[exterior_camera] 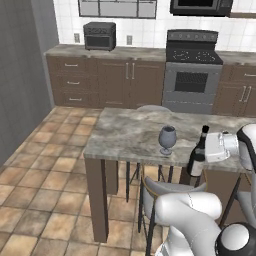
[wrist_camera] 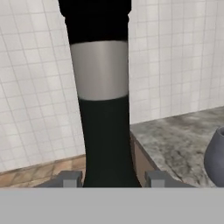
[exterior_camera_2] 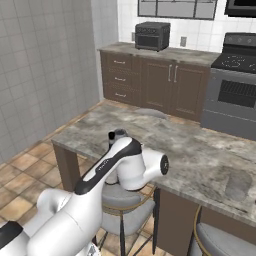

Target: There is a wine glass and glass cup on the dining counter. Place the wine bottle next to the wine glass and the juice bottle next to the glass cup.

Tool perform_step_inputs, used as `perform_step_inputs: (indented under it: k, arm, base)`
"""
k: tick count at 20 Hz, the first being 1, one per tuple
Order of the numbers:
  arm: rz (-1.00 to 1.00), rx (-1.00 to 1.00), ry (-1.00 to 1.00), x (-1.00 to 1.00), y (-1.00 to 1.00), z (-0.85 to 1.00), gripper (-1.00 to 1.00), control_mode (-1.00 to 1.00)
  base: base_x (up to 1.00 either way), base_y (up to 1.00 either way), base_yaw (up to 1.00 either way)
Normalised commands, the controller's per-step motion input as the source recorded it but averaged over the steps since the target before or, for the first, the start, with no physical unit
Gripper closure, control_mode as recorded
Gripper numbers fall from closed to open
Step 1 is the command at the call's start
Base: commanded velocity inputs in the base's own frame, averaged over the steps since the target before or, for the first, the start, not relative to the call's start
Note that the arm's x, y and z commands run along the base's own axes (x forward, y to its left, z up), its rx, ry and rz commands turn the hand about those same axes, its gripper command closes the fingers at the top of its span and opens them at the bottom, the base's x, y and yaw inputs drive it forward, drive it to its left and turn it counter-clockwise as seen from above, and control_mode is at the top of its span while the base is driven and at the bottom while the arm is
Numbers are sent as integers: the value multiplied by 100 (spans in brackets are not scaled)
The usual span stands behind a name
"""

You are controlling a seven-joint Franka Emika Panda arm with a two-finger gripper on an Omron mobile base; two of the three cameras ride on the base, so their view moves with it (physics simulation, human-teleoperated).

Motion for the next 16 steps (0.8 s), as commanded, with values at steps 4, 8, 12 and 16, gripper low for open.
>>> perform_step_inputs:
  k: [4, 8, 12, 16]
  arm:
    - [-16, 0, 6, 13, -13, 6, 100, -100]
    - [-1, -2, 2, 30, -3, 9, 100, -100]
    - [0, -2, 0, 47, -1, 7, 100, -100]
    - [11, 0, 0, 37, -13, 3, 100, -100]
  base:
    - [0, 0, 0]
    - [0, 0, 0]
    - [0, 0, 0]
    - [0, 0, 0]
